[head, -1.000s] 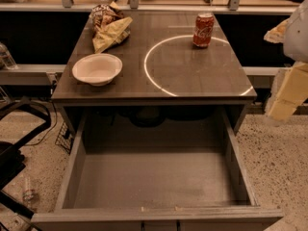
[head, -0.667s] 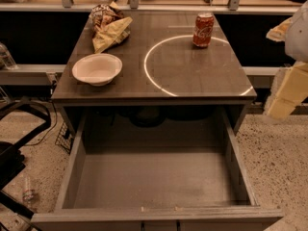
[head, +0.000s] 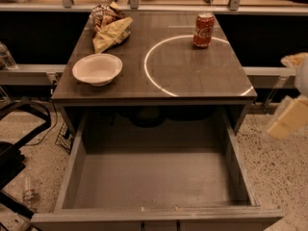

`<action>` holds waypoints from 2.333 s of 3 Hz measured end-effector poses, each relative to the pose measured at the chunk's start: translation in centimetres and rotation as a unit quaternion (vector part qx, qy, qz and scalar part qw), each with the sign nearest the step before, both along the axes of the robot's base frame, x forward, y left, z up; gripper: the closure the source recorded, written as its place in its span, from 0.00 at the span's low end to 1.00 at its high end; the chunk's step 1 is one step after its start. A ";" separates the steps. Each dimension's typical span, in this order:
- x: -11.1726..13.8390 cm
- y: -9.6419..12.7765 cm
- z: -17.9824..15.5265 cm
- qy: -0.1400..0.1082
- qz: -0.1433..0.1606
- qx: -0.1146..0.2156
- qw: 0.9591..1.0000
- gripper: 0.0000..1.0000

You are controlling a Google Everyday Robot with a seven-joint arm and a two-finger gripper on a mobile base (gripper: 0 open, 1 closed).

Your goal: Move coke can near paper bowl

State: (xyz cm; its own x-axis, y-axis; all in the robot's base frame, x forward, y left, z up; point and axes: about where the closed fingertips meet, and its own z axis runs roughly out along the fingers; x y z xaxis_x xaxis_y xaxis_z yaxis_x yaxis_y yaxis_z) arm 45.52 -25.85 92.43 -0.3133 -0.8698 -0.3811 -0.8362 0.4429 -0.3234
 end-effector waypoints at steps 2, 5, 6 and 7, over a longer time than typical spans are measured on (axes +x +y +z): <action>7.3 -7.1 -3.7 -0.188 -0.042 0.195 0.962 0.00; 15.0 -9.1 3.1 -0.375 -0.067 0.258 0.888 0.00; 17.0 -8.2 2.6 -0.353 -0.069 0.305 0.882 0.00; 21.6 -6.2 2.4 -0.324 -0.075 0.361 0.871 0.00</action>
Offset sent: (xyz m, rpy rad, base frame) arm 0.1848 -0.1970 0.0797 0.4772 -1.2106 -0.3796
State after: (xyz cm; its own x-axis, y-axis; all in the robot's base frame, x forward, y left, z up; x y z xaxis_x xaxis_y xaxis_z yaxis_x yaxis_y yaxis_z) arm 67.08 -32.02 94.78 0.0824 -0.2971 -0.9513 -0.4966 0.8154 -0.2976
